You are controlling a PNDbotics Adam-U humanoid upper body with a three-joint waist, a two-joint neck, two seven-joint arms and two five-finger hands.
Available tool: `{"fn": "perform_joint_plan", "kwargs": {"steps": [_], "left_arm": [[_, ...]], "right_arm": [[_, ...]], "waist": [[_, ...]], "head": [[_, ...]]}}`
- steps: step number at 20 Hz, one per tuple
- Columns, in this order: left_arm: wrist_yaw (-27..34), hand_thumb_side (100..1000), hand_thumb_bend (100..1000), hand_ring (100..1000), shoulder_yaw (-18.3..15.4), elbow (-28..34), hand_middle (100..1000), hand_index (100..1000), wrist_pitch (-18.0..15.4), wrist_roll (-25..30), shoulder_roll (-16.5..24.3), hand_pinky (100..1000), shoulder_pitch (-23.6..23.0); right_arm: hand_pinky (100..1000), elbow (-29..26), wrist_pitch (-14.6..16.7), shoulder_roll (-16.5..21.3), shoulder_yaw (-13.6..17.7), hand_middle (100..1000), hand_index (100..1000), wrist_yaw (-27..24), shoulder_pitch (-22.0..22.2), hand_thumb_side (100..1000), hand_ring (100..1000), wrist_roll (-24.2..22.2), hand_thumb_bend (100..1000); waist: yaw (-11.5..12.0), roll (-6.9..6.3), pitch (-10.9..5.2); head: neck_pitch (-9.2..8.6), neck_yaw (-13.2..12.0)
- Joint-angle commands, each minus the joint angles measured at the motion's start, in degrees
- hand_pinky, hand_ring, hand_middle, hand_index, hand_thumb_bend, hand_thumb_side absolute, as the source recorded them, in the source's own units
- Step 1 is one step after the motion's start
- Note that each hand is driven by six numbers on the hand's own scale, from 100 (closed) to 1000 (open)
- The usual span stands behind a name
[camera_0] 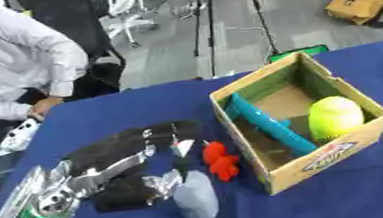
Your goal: Pick up objects on the table and place them in the box.
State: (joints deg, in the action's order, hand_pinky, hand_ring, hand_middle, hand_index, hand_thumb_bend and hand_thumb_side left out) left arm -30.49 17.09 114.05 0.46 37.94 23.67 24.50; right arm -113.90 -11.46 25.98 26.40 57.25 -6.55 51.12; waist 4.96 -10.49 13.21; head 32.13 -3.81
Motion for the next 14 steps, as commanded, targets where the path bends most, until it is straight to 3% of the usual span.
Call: {"fn": "perform_joint_plan", "kwargs": {"steps": [1, 7, 9, 10, 11, 12, 14], "left_arm": [[-3.40, 1000, 351, 1000, -0.86, 0.55, 1000, 1000, -0.84, 1.59, 0.09, 1000, 0.02], [-9.25, 1000, 395, 1000, -1.18, 0.55, 1000, 1000, -3.19, 3.28, -1.61, 1000, -0.86], [-9.22, 1000, 363, 1000, -1.12, 0.55, 1000, 1000, -3.94, 3.10, -2.36, 1000, -1.52], [-8.80, 993, 295, 1000, -1.05, 0.55, 1000, 1000, -4.22, 3.17, -2.69, 1000, -1.94], [-8.01, 993, 295, 1000, -0.98, 0.55, 1000, 1000, -4.30, 3.40, -2.95, 1000, -2.34], [-7.28, 934, 255, 1000, -1.06, 0.55, 1000, 1000, -4.30, 3.55, -3.12, 1000, -2.62], [-6.36, 937, 243, 1000, -1.35, 0.55, 1000, 1000, -4.32, 3.40, -3.43, 1000, -3.06]], "right_arm": [[835, -0.69, -1.19, 1.29, 0.03, 710, 801, -0.60, -0.23, 803, 841, 0.85, 100], [834, -0.69, -1.07, 1.07, 0.02, 708, 793, -1.11, -0.39, 802, 840, 0.85, 100], [834, -0.69, -1.00, 0.92, 0.00, 707, 790, -1.23, -0.36, 801, 839, 0.85, 100], [834, -0.69, -0.96, 0.85, 0.00, 707, 788, -1.27, -0.36, 801, 839, 0.85, 100], [834, -0.69, -0.94, 0.79, 0.00, 707, 788, -1.30, -0.35, 801, 839, 0.85, 100], [833, -0.69, -0.92, 0.72, 0.00, 706, 786, -1.33, -0.33, 801, 837, 0.85, 100], [833, -0.69, -0.91, 0.55, -0.03, 706, 784, -1.40, -0.29, 800, 836, 0.85, 100]], "waist": [[0.10, 0.47, -1.10], [-0.40, 0.87, -1.32], [-0.65, 1.04, -1.31], [-0.74, 1.12, -1.29], [-0.79, 1.17, -1.27], [-0.79, 1.24, -1.25], [-0.78, 1.37, -1.19]], "head": [[0.96, -0.28], [4.46, -0.88], [4.52, -0.98], [4.45, -1.02], [4.39, -1.05], [4.23, -1.06], [3.85, -1.05]]}}
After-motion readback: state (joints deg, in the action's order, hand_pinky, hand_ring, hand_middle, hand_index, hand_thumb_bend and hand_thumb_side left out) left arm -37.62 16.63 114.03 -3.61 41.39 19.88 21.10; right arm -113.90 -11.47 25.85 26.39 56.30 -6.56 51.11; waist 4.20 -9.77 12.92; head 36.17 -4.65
